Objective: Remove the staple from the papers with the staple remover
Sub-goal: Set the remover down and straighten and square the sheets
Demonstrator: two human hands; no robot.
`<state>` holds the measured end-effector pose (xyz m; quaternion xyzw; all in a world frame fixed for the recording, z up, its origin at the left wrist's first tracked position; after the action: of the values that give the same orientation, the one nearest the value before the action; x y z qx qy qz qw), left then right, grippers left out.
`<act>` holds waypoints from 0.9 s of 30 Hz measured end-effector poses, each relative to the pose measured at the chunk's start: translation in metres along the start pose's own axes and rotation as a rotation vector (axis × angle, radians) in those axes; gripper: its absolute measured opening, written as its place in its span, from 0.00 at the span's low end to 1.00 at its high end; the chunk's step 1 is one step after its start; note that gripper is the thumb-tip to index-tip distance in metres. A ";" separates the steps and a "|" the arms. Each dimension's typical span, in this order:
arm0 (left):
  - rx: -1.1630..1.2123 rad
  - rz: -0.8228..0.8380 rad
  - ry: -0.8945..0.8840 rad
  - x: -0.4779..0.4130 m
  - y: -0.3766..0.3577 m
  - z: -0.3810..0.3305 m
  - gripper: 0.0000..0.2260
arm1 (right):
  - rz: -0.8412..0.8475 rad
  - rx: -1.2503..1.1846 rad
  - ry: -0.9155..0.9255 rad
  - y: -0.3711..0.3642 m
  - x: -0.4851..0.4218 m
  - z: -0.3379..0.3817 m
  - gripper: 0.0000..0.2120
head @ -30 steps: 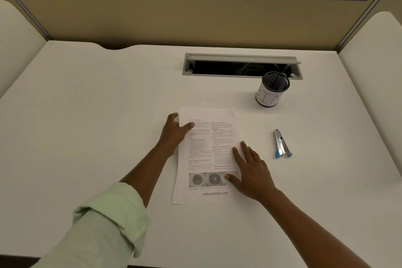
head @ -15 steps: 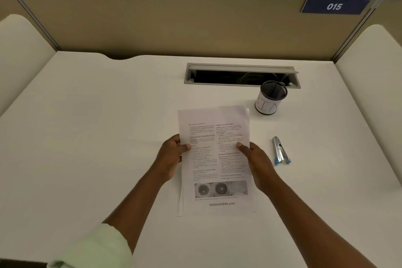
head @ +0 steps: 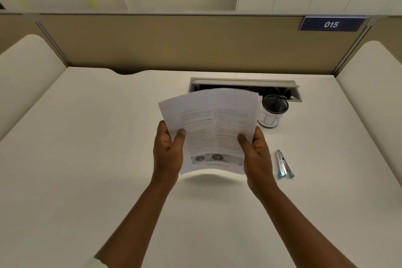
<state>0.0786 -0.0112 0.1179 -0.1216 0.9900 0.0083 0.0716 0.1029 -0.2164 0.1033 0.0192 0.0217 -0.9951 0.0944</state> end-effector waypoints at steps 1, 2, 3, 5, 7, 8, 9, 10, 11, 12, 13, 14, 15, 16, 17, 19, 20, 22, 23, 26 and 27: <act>-0.010 -0.004 0.000 0.003 -0.002 0.006 0.11 | -0.019 -0.007 -0.009 -0.002 0.001 -0.007 0.13; -0.030 0.003 0.011 0.006 -0.005 0.012 0.11 | -0.037 -0.004 -0.028 -0.003 0.002 -0.014 0.14; -0.063 0.017 0.027 0.009 -0.008 0.019 0.12 | -0.048 0.007 -0.053 -0.005 0.003 -0.020 0.15; -0.139 0.028 0.053 0.011 -0.012 0.030 0.13 | -0.067 0.020 -0.103 -0.007 0.002 -0.030 0.16; -0.158 0.025 0.048 0.006 -0.011 0.031 0.09 | -0.082 0.014 -0.109 -0.006 -0.002 -0.031 0.15; -0.153 0.023 0.039 0.002 -0.011 0.031 0.07 | -0.088 0.021 -0.103 -0.005 -0.005 -0.029 0.15; -0.142 0.020 0.031 -0.001 -0.010 0.030 0.06 | -0.093 0.027 -0.091 -0.004 -0.007 -0.028 0.15; -0.131 0.015 0.026 -0.003 -0.010 0.029 0.06 | -0.103 0.030 -0.082 -0.004 -0.008 -0.028 0.16; -0.120 0.011 0.027 -0.002 -0.011 0.030 0.07 | -0.118 0.036 -0.074 -0.004 -0.008 -0.029 0.17; -0.109 0.011 0.033 0.000 -0.013 0.032 0.09 | -0.133 0.049 -0.071 -0.004 -0.006 -0.031 0.18; -0.096 0.019 0.048 0.004 -0.016 0.034 0.13 | -0.140 0.064 -0.073 -0.006 -0.005 -0.034 0.19; -0.081 0.033 0.064 0.007 -0.018 0.037 0.17 | -0.143 0.079 -0.082 -0.007 -0.003 -0.038 0.21; -0.066 0.043 0.078 0.009 -0.020 0.039 0.21 | -0.144 0.088 -0.092 -0.008 -0.002 -0.041 0.23; -0.059 0.046 0.085 0.009 -0.022 0.040 0.22 | -0.148 0.096 -0.100 -0.009 -0.002 -0.042 0.23; -0.058 0.041 0.085 0.008 -0.022 0.040 0.21 | -0.155 0.105 -0.102 -0.009 -0.004 -0.042 0.21; -0.063 0.037 0.067 0.003 -0.021 0.039 0.18 | -0.169 0.137 -0.091 -0.007 -0.009 -0.043 0.17; -0.066 0.042 0.064 0.002 -0.022 0.041 0.18 | -0.170 0.159 -0.086 -0.006 -0.010 -0.044 0.15; -0.079 0.066 0.085 0.005 -0.025 0.046 0.17 | -0.154 0.223 -0.093 -0.003 -0.010 -0.048 0.10; -0.095 0.077 0.101 0.006 -0.026 0.050 0.16 | -0.144 0.266 -0.095 -0.002 -0.010 -0.050 0.09; -0.148 0.077 0.137 0.003 -0.022 0.054 0.09 | -0.137 0.400 -0.071 0.005 -0.011 -0.047 0.08; -0.174 0.075 0.139 -0.002 -0.019 0.051 0.06 | -0.132 0.436 -0.064 0.009 -0.011 -0.045 0.06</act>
<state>0.0917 -0.0273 0.0679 -0.0905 0.9919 0.0885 -0.0083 0.1170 -0.2210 0.0584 0.0059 -0.1957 -0.9804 0.0231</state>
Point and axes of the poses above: each hand's wrist, its own x-axis away from the middle knuckle, its own y-axis out of the back of the hand, z = x × y, the point moved 2 cm from there along -x, towards the middle knuckle, and after that the axes turned 12 degrees about z, right-handed, at the moved point
